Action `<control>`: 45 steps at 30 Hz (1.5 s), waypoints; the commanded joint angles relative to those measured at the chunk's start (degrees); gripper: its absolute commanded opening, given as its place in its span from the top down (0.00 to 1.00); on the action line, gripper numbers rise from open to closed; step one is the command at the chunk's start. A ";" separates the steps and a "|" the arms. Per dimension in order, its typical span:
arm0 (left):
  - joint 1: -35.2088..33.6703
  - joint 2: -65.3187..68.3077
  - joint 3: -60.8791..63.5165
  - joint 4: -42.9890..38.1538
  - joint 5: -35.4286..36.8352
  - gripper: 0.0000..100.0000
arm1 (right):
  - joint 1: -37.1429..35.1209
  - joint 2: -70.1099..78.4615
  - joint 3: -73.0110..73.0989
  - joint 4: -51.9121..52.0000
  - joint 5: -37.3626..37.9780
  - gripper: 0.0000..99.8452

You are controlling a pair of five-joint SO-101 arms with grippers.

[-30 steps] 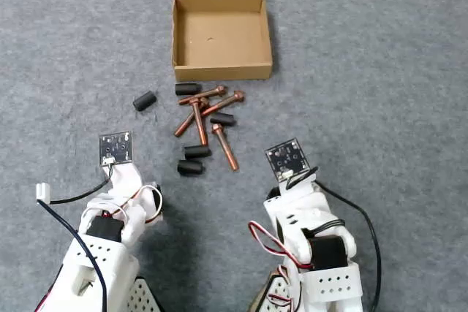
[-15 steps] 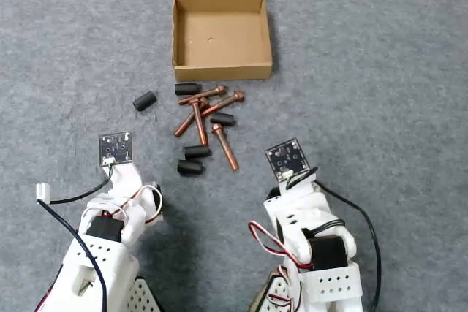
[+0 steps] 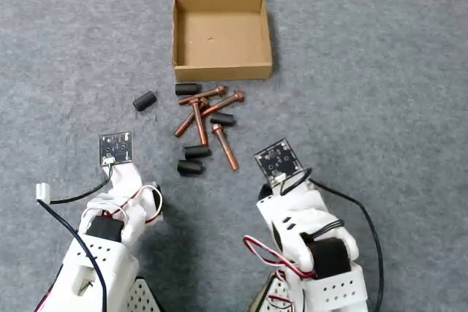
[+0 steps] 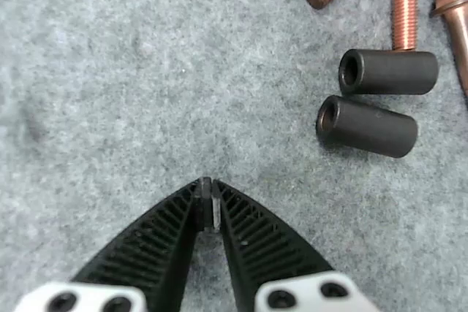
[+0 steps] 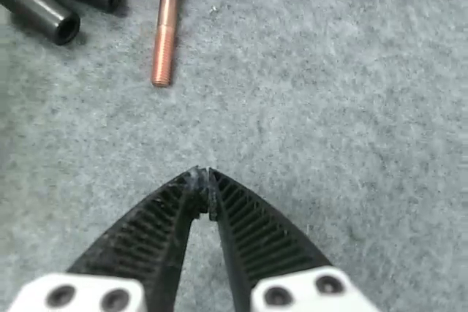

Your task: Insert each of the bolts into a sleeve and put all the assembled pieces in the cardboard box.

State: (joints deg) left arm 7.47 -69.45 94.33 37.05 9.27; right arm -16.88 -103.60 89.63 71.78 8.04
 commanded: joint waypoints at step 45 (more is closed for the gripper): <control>0.62 -0.48 -0.62 -1.05 0.09 0.98 | -25.10 88.48 -69.23 2.64 34.20 0.85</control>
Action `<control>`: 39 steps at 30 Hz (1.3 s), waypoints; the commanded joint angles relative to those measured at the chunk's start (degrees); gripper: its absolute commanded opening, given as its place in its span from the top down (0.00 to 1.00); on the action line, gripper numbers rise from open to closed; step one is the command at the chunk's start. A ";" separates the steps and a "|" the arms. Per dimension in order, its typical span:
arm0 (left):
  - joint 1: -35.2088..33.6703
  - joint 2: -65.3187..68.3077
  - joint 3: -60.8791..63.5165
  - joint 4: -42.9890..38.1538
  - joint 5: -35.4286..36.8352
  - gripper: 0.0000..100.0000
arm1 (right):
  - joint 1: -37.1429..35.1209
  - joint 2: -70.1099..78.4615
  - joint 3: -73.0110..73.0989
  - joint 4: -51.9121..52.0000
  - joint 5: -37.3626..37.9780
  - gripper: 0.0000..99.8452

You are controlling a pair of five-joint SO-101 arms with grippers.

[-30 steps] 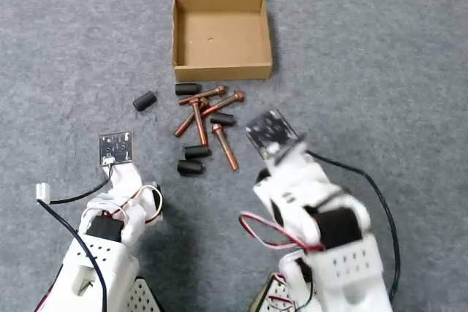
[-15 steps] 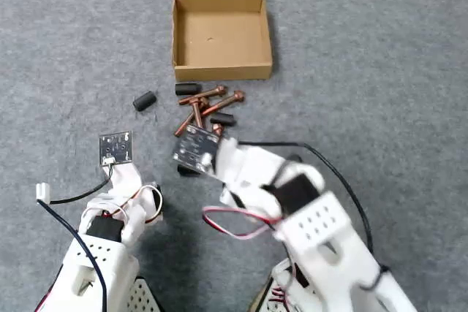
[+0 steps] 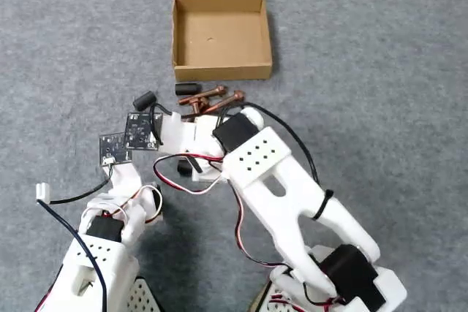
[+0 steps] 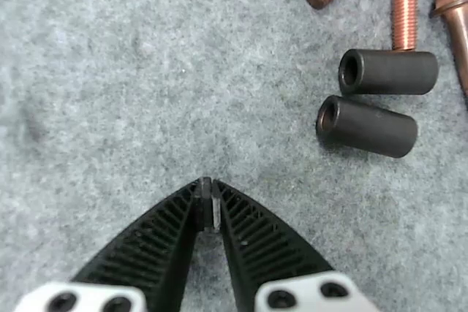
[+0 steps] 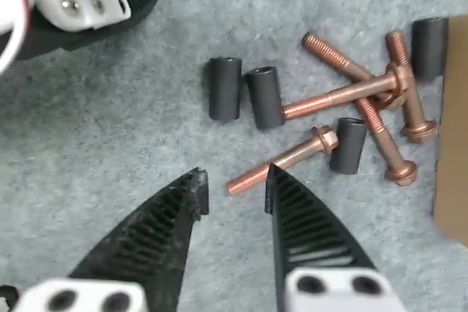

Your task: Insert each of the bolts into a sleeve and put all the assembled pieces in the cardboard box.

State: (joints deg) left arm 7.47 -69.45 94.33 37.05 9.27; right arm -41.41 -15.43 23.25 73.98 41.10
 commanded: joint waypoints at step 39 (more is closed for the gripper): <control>-44.48 26.07 -58.02 43.96 -20.48 0.94 | -3.74 30.02 -19.91 6.07 5.80 0.85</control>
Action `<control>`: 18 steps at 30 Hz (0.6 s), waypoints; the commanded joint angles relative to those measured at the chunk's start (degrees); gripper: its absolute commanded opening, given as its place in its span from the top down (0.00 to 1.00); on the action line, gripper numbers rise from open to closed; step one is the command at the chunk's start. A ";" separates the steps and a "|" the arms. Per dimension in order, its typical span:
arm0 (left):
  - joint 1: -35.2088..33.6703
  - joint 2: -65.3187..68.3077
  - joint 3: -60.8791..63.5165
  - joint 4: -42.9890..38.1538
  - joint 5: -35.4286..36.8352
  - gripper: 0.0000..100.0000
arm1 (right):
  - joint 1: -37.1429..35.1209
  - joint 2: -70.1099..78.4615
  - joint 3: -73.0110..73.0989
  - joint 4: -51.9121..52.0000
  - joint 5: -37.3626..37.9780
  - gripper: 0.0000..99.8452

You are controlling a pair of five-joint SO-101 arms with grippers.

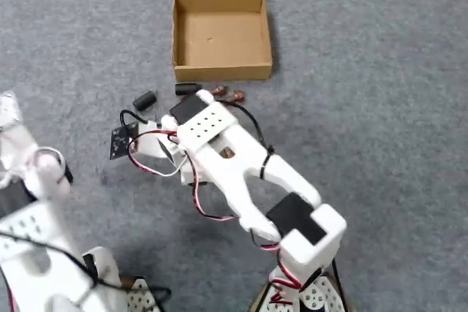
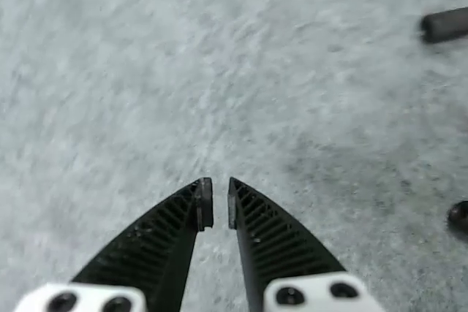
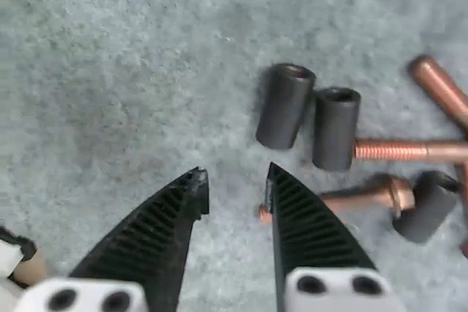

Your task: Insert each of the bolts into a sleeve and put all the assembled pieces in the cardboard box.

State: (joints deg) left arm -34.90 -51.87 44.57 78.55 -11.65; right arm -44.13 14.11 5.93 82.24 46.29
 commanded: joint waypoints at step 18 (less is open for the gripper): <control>-2.37 21.41 -16.53 6.33 -1.76 0.95 | -0.92 8.40 -2.86 -10.81 0.53 0.85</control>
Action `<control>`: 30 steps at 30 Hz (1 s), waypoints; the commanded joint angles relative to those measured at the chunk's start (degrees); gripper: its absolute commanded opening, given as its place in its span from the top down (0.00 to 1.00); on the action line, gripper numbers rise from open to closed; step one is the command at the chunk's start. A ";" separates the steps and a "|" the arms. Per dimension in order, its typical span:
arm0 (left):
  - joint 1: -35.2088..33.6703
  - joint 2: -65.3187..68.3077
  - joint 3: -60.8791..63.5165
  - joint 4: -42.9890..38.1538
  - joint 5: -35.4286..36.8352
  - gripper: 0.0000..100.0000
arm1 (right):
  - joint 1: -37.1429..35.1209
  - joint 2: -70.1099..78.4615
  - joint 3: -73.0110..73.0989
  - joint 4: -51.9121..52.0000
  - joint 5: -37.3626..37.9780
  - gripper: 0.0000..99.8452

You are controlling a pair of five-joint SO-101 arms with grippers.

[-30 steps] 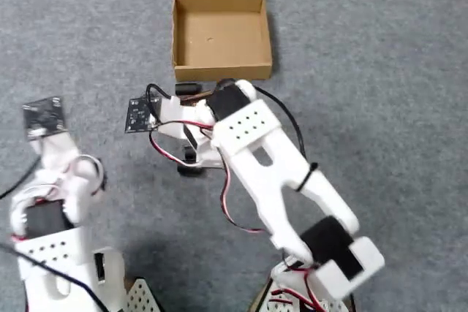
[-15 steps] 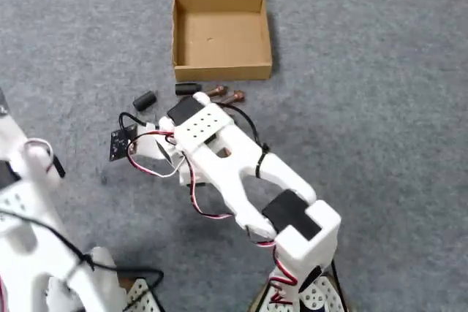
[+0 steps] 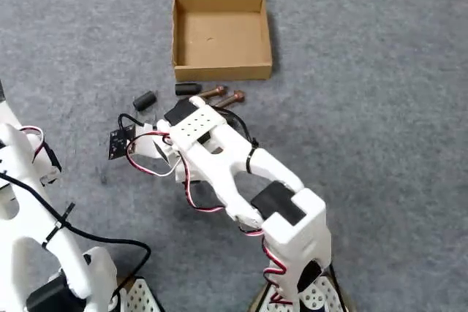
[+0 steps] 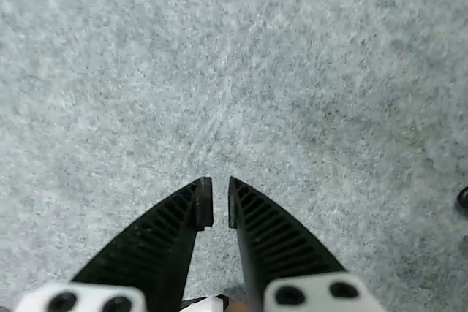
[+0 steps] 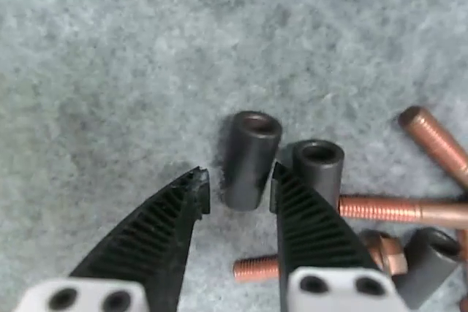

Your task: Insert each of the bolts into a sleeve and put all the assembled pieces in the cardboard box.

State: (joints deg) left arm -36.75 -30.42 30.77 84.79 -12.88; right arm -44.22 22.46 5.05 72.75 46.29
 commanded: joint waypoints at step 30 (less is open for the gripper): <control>-0.88 -0.57 -3.16 0.53 -0.70 0.95 | -0.57 3.82 -3.30 1.05 0.62 1.00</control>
State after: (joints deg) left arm -36.92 -30.42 30.77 84.79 -12.88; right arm -44.04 27.82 2.15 71.69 46.29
